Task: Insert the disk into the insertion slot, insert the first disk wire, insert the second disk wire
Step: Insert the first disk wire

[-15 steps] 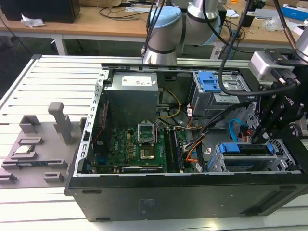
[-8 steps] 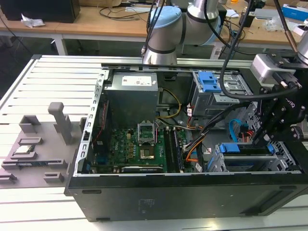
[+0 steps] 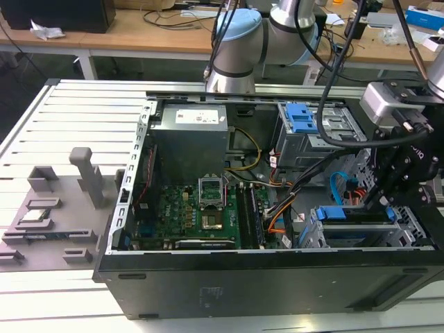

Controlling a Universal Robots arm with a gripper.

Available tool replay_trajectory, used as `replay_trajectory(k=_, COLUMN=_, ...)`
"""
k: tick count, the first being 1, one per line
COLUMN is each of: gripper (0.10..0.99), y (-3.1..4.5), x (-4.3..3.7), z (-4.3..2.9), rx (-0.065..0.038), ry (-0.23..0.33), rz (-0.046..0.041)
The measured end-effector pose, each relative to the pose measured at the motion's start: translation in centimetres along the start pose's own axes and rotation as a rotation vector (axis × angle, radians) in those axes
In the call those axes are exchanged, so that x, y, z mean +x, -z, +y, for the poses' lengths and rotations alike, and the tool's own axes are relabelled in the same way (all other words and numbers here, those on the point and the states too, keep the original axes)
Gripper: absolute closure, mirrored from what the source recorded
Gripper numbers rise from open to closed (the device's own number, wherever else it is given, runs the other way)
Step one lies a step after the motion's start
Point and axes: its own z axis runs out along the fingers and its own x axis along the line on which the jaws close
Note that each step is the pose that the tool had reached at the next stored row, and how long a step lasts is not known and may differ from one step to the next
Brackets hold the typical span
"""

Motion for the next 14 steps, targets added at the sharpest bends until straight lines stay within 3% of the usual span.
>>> replay_trajectory(k=6, gripper=0.906, y=-0.31, x=-0.01, z=-0.02, rx=0.000, ry=0.000, rz=0.0003)
replay_trajectory(k=7, gripper=0.843, y=-0.27, x=0.00, z=-0.01, rx=0.000, ry=0.000, rz=0.0009)
replay_trajectory(k=8, gripper=0.843, y=-0.07, x=0.00, z=0.00, rx=0.000, ry=0.000, rz=0.0013)
replay_trajectory(k=12, gripper=0.843, y=1.70, x=-0.06, z=0.07, rx=0.000, ry=0.000, rz=0.0012)
replay_trajectory(k=14, gripper=0.859, y=2.93, x=-0.19, z=0.13, rx=0.000, ry=0.000, rz=0.0013)
